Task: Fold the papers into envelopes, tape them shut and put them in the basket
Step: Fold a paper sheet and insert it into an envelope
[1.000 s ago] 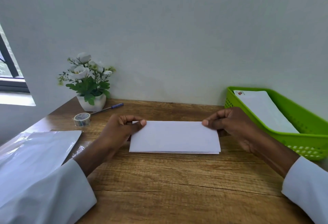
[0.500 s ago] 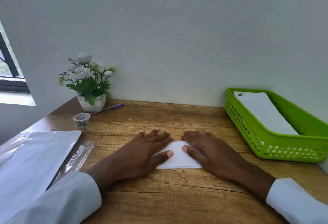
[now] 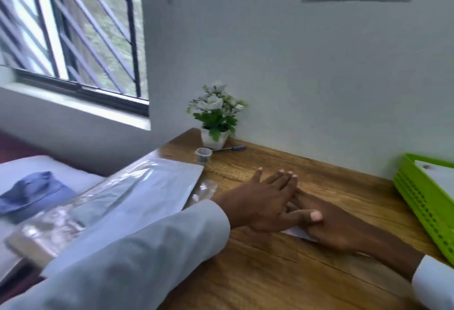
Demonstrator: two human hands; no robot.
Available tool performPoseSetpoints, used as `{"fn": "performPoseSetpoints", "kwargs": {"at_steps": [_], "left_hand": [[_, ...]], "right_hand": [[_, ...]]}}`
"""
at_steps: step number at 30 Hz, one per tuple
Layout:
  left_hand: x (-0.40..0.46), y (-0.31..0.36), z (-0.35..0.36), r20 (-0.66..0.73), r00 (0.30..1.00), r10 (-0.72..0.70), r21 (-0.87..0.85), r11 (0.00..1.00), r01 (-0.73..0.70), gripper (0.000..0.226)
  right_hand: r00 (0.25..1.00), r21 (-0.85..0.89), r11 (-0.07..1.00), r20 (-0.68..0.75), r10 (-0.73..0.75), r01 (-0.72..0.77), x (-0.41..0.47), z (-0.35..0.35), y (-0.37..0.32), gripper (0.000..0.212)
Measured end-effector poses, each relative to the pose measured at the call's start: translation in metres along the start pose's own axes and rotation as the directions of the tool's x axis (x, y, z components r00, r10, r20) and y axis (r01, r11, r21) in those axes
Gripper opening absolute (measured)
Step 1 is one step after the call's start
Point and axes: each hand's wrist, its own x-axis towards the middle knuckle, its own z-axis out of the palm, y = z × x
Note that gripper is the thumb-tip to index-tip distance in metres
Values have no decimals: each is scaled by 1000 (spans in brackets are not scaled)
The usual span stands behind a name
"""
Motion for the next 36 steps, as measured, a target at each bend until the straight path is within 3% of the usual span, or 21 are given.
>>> {"fn": "performPoseSetpoints", "kwargs": {"at_steps": [1,2,4,5,9,11,14,18,21,25,31,36], "left_hand": [[-6,-3,-5,-54,998,-11,-21,1000,10,97],[-15,-10,-10,-93,995,-39,-51,998,34,97],[-31,-23,-18,-119,987,-110,-127,987,95,99],[-42,-31,-21,-131,980,-152,-161,978,131,98],[-82,-65,-28,-228,919,-323,-258,930,263,85],[-100,-83,-25,-214,845,-490,-243,864,440,89],[-123,-105,-13,-217,691,-690,-182,724,665,87],[-138,-120,-1,-201,561,-803,-186,593,783,102],[-138,-123,0,-255,547,-797,-193,597,779,109],[-137,-122,-2,-303,531,-792,-296,607,737,101],[-142,-121,-17,-443,441,-781,-615,622,484,56],[-141,-122,-36,-469,534,-704,-679,674,291,40]], "right_hand": [[998,78,996,-19,53,-52,5,-2,-6,132],[997,82,994,-4,72,-71,14,0,-9,137],[1000,55,998,-18,17,-16,30,5,-26,72],[998,44,999,-52,-26,29,39,11,-36,53],[962,-4,980,-193,-195,198,79,37,-73,33],[948,22,978,-254,-194,206,100,50,-88,24],[967,125,988,-249,-55,89,123,61,-100,34],[977,177,984,-210,25,12,143,70,-103,39],[980,273,962,-186,71,-18,150,70,-102,51],[989,465,885,-116,94,-30,153,69,-102,54],[994,619,784,-47,101,-50,149,63,-99,55],[995,692,722,-61,81,-16,144,52,-96,57]]}}
